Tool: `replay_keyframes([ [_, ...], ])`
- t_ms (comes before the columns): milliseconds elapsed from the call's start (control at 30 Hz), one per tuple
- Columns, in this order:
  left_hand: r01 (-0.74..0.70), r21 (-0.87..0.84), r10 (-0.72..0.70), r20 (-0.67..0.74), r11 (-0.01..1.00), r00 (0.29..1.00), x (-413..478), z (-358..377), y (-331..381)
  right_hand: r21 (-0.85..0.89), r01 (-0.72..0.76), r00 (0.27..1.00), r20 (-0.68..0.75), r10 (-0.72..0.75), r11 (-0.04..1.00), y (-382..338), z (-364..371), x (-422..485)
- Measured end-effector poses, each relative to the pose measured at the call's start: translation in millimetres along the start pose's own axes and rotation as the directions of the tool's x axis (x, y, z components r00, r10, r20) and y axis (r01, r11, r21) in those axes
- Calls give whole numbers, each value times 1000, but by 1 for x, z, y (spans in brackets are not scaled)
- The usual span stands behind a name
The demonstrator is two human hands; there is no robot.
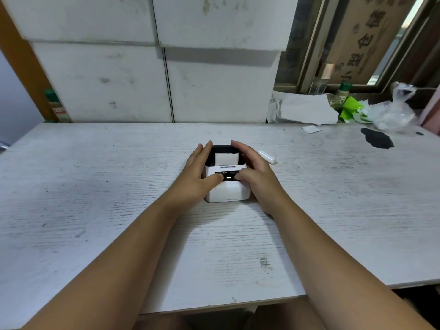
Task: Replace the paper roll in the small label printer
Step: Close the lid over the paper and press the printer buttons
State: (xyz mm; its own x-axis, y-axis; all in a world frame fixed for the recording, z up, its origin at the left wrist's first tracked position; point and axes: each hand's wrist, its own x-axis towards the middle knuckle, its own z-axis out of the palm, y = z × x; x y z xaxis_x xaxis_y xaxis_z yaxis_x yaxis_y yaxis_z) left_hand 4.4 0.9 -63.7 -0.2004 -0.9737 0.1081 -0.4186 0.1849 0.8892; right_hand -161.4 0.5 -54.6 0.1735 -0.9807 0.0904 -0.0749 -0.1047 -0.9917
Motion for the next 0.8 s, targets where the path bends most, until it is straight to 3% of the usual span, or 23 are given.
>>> replay_keyframes([
  [800,59,-153,-59,4,987,998,5,1,2,61,-47,999,27,45,997,7,0,3],
])
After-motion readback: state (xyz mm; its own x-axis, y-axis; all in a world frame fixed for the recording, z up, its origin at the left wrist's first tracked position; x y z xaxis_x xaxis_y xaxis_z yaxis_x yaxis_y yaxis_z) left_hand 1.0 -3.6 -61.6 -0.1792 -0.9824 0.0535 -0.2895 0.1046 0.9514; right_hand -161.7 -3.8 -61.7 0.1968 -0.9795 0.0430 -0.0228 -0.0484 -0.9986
